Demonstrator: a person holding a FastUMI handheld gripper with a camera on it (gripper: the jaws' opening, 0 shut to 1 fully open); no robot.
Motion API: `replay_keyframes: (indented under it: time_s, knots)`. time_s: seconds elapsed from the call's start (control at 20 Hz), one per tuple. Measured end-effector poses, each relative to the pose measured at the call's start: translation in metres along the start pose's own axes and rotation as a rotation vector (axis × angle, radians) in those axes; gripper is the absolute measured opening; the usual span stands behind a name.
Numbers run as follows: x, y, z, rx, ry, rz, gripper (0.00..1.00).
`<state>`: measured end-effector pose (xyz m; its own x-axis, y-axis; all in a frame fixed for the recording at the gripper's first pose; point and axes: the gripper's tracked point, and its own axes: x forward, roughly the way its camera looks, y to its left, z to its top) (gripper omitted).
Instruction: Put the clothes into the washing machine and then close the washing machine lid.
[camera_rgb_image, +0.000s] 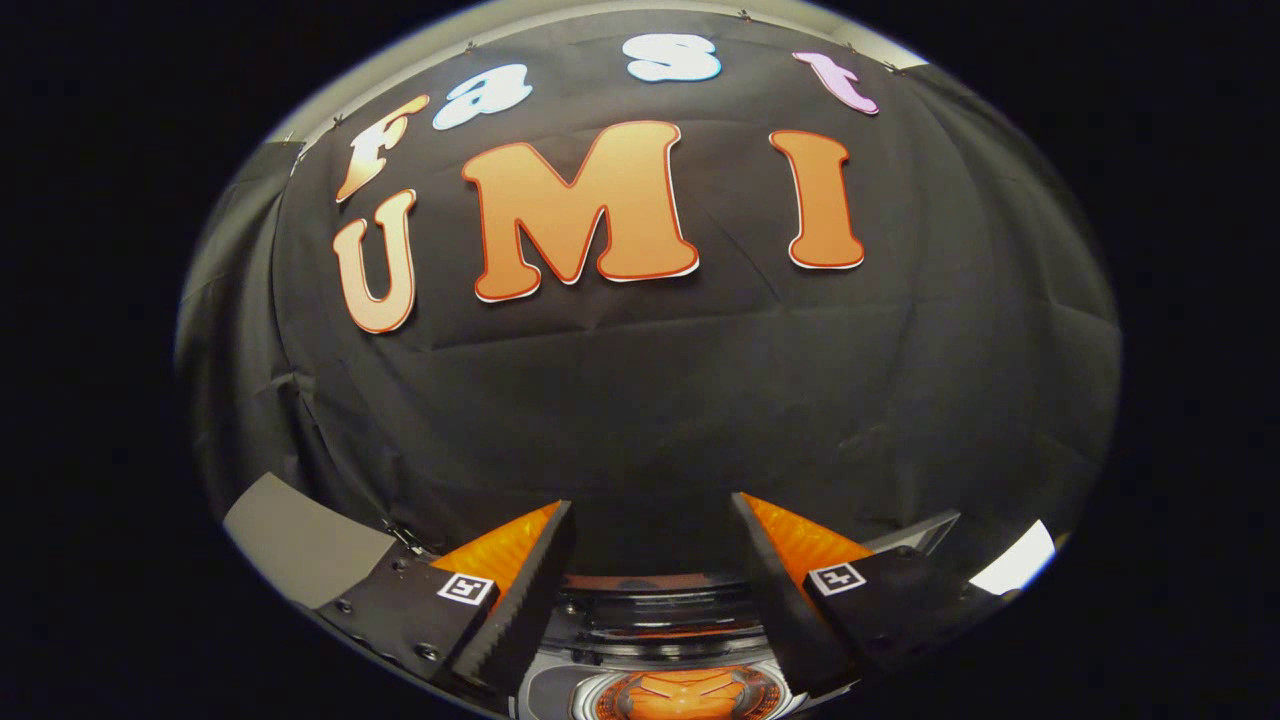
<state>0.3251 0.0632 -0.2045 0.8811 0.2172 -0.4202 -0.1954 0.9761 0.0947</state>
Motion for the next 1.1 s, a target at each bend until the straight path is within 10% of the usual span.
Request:
replay_keyframes:
  time_s: [1.1]
  knots:
    - [0.059,-0.027,-0.027,-0.029,0.093,-0.095,0.97]
